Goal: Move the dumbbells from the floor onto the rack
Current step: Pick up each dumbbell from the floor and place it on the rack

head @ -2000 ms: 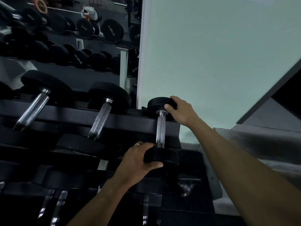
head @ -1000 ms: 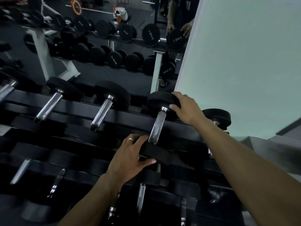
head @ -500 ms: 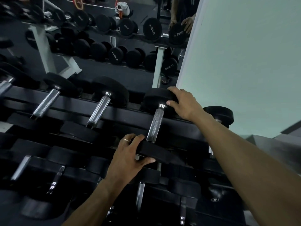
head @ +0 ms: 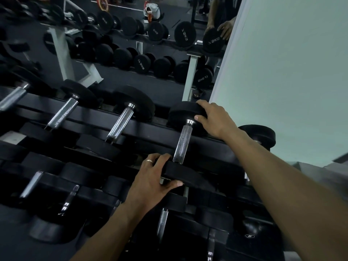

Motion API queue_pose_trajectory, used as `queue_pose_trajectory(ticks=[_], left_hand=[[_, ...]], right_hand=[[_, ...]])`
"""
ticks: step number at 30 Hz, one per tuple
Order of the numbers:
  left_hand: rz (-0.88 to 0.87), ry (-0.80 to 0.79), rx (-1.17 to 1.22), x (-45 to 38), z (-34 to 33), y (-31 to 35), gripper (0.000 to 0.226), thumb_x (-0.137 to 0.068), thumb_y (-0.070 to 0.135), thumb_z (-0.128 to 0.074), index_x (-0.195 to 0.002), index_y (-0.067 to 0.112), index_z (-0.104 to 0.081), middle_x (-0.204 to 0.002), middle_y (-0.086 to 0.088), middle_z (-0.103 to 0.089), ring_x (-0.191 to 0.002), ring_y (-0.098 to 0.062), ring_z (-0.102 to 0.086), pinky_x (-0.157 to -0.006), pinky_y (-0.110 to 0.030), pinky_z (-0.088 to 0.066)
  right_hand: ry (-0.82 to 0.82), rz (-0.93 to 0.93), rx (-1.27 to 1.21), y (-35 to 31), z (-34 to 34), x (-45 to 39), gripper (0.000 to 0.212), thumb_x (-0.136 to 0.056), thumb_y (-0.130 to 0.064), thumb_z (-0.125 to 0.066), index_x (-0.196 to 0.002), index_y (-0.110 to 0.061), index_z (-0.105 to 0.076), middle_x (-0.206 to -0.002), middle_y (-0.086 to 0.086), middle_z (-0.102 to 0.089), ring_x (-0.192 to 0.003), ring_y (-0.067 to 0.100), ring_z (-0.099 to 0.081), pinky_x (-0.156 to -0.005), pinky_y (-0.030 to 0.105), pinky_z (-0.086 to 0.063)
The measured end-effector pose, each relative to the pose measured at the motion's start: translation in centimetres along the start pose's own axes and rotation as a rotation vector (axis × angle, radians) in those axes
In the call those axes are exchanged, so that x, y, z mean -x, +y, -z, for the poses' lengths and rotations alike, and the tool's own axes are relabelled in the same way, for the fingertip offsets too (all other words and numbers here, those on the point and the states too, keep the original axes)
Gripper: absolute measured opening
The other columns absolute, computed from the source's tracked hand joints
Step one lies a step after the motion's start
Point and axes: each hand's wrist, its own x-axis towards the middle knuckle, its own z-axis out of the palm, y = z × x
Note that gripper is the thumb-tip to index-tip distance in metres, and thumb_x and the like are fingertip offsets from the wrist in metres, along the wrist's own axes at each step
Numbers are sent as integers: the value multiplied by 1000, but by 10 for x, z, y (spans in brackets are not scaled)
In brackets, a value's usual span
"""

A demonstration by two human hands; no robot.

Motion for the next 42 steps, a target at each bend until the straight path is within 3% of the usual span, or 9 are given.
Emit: queue_pose_trajectory(ticks=[6, 13, 16, 19, 25, 28, 33, 42], left_hand=[[43, -44, -18, 12, 13, 7, 101, -66, 67, -72, -149, 37, -22, -151, 10, -25, -138, -11, -31, -105, -33, -43], [82, 93, -18, 45, 46, 0, 91, -75, 60, -69, -150, 32, -24, -152, 12, -26, -145, -4, -14, -103, -27, -35], [124, 259, -29, 51, 62, -15, 85, -73, 53, -75, -144, 23, -39, -147, 5, -35, -143, -4, -20, -101, -27, -35], [181, 389, -15, 43, 80, -41, 86, -71, 51, -77, -142, 18, -42, -146, 0, -34, -144, -15, -23, -106, -36, -38], [284, 261, -24, 9, 106, -88, 108, -67, 61, -76, -151, 24, -20, -155, 1, -14, -147, -24, -11, -115, -47, -32], [320, 198, -17, -4, 111, -108, 115, -62, 67, -76, -152, 28, -15, -159, -2, -8, -148, -29, -7, -117, -50, -26], [350, 144, 76, -10, 114, -118, 120, -53, 69, -78, -150, 40, -14, -160, 6, -1, -148, -22, -7, -114, -48, -31], [361, 216, 94, -7, 107, -110, 117, -49, 62, -85, -147, 39, -26, -159, 7, -7, -146, -20, -13, -114, -43, -32]], right_hand=[[67, 5, 84, -16, -7, 17, 67, -94, -42, -52, -151, -27, -20, -141, 14, -41, -125, 35, -46, -98, 47, -46], [95, 174, 212, -59, -11, 12, 63, -95, -45, -49, -148, -16, -30, -148, 14, -37, -140, 34, -28, -114, 47, -29], [29, 232, 168, -88, -23, 5, 64, -95, -45, -50, -148, -16, -29, -148, 11, -35, -140, 31, -28, -112, 44, -33], [-9, 223, 120, -112, -37, -8, 67, -95, -45, -52, -150, -18, -25, -149, 10, -33, -139, 31, -29, -108, 42, -37], [-31, 140, 109, -145, -57, -44, 75, -95, -42, -53, -154, -23, -12, -151, 11, -31, -135, 32, -36, -101, 44, -42], [-62, 116, 116, -148, -66, -58, 72, -97, -39, -52, -155, -27, -10, -146, 13, -37, -127, 33, -45, -98, 43, -45], [7, 107, 28, -144, -74, -71, 62, -99, -30, -50, -152, -35, -19, -119, 11, -52, -99, 27, -55, -89, 36, -44], [-31, 163, -36, -132, -68, -85, 52, -94, -27, -59, -139, -36, -32, -99, 7, -54, -93, 27, -51, -82, 34, -38]])
